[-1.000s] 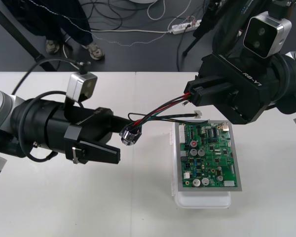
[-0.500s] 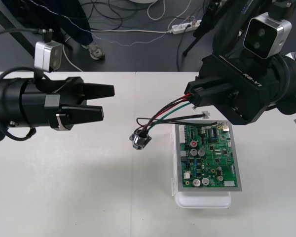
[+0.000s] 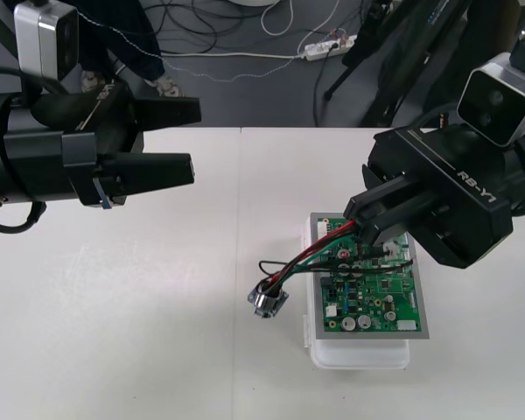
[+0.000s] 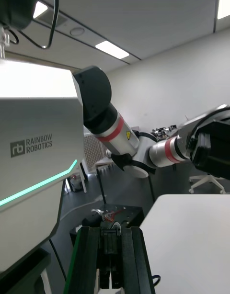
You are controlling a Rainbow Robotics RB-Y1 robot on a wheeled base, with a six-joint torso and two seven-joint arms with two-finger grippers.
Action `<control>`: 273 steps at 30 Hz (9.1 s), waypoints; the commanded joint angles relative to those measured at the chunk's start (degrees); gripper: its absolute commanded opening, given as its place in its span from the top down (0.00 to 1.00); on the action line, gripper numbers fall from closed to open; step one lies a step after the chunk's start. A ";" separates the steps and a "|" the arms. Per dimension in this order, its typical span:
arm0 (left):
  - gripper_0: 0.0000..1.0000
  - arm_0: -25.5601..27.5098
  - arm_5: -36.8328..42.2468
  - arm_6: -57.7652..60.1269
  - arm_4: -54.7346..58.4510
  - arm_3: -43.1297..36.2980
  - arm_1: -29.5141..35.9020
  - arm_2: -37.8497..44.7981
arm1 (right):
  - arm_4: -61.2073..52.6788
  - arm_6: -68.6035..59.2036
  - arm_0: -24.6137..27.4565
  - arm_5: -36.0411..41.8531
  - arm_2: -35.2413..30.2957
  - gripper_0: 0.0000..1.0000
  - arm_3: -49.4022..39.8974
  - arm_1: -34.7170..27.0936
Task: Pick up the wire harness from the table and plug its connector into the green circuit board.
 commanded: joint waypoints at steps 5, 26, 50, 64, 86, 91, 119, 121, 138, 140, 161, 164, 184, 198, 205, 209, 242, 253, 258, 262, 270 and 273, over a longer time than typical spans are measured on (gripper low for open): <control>0.00 -0.26 14.35 -0.87 0.87 -5.94 2.01 -3.72 | 9.63 2.04 4.57 5.44 -11.45 1.00 -8.28 -0.41; 0.00 -0.35 17.87 -5.44 -13.19 -6.56 -13.11 -10.84 | 15.26 2.57 11.95 19.50 -12.15 1.00 -14.70 -0.32; 0.00 -5.89 14.53 -14.32 -4.75 -6.56 -3.18 -19.37 | 19.30 2.21 17.66 24.16 -11.80 1.00 -22.52 3.63; 0.00 -8.26 14.53 -14.06 -4.84 -6.47 -2.65 -22.79 | 19.30 2.65 18.10 24.25 -11.19 1.00 -22.52 4.07; 0.13 -8.88 14.79 -14.41 -3.96 -6.47 -1.33 -22.79 | 19.30 2.65 18.10 24.33 -11.19 1.00 -22.52 3.98; 0.41 -9.14 14.88 -14.50 -4.05 -6.47 -1.33 -22.79 | 19.30 2.65 18.10 24.33 -11.19 1.00 -22.52 3.98; 0.62 -9.93 15.40 -14.76 -4.05 -6.56 -1.42 -22.79 | 19.04 2.74 18.19 24.16 -11.19 1.00 -22.52 4.07; 0.62 -10.02 15.40 -14.76 -4.05 -6.47 -1.42 -22.79 | 19.04 2.65 18.10 24.16 -11.19 1.00 -22.52 4.07; 0.63 -10.28 15.32 -14.41 -4.14 -6.38 -1.42 -22.79 | 18.60 2.74 18.10 24.16 -10.75 1.00 -22.52 4.16; 0.63 -10.37 15.40 -14.23 -4.93 -6.47 -1.42 -22.88 | 18.33 2.65 18.10 24.16 -10.57 1.00 -22.52 4.16; 0.99 -10.37 15.32 -13.71 -5.37 -6.47 -1.42 -22.88 | 16.22 4.06 18.10 24.95 -9.25 1.00 -22.52 4.51; 1.00 -10.37 15.40 -13.88 -5.45 -6.47 -1.51 -22.88 | 16.22 4.24 18.10 24.95 -9.25 1.00 -22.52 4.51; 1.00 -10.37 15.40 -14.06 -5.10 -6.47 -1.42 -22.88 | 16.22 4.24 18.10 24.69 -9.25 0.58 -22.52 4.42; 1.00 -9.85 15.40 -15.20 -4.49 -6.29 -1.60 -22.62 | 16.22 3.62 18.10 23.98 -9.25 0.00 -21.73 4.34; 1.00 -7.65 14.35 -24.08 0.79 -1.64 -1.68 -22.00 | 17.19 3.44 18.10 23.63 -9.43 0.00 -21.55 2.40; 1.00 -6.59 9.34 -30.76 5.27 3.99 -2.30 -21.83 | 19.91 3.00 18.10 22.23 -10.75 0.00 -21.55 -0.94; 1.00 -7.47 -22.30 -65.12 7.64 43.36 -11.97 -19.81 | 54.72 -5.35 15.29 -0.27 -18.83 0.00 -24.54 -22.65; 1.00 -8.88 -25.73 -70.31 2.46 52.68 -16.62 -19.81 | 69.31 -5.61 16.61 -0.27 -11.98 0.00 -27.18 -23.61; 1.00 -10.28 -26.78 -71.63 0.35 56.20 -18.03 -19.89 | 74.76 -6.31 18.02 -0.27 -11.63 0.00 -26.12 -22.82; 1.00 -10.90 -26.70 -72.15 0.44 56.55 -19.00 -21.04 | 78.36 -6.31 18.10 -0.27 -11.01 0.00 -25.24 -21.77; 1.00 -11.34 -25.55 -73.03 0.26 56.55 -20.49 -21.74 | 84.08 -6.58 18.10 -0.27 -7.23 0.00 -25.24 -19.57; 1.00 -11.34 -25.11 -72.94 0.17 56.55 -20.49 -22.79 | 86.27 -7.01 18.02 -0.27 -4.95 0.00 -25.16 -19.31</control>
